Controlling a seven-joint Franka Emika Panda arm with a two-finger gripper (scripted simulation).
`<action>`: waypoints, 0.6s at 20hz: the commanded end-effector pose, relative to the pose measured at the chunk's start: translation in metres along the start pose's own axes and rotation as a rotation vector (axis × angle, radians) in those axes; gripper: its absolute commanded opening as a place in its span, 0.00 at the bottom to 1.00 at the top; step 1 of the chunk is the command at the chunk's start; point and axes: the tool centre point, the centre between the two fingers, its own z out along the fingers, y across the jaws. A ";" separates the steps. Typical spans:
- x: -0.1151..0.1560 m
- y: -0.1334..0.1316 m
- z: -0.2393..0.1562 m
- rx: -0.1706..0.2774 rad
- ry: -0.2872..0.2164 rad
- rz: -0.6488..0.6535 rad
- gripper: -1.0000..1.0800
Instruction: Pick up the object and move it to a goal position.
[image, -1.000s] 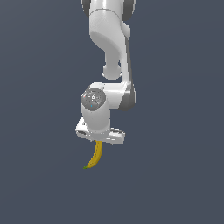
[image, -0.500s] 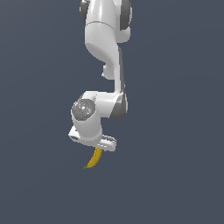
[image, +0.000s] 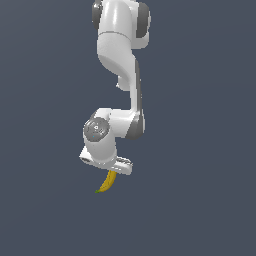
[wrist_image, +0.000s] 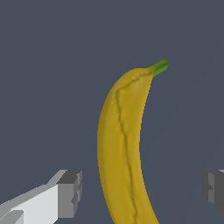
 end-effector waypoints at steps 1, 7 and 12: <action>-0.001 0.000 0.015 0.000 -0.001 0.001 0.96; 0.000 0.001 0.034 0.000 -0.001 0.002 0.96; 0.001 0.001 0.034 0.000 -0.001 0.002 0.00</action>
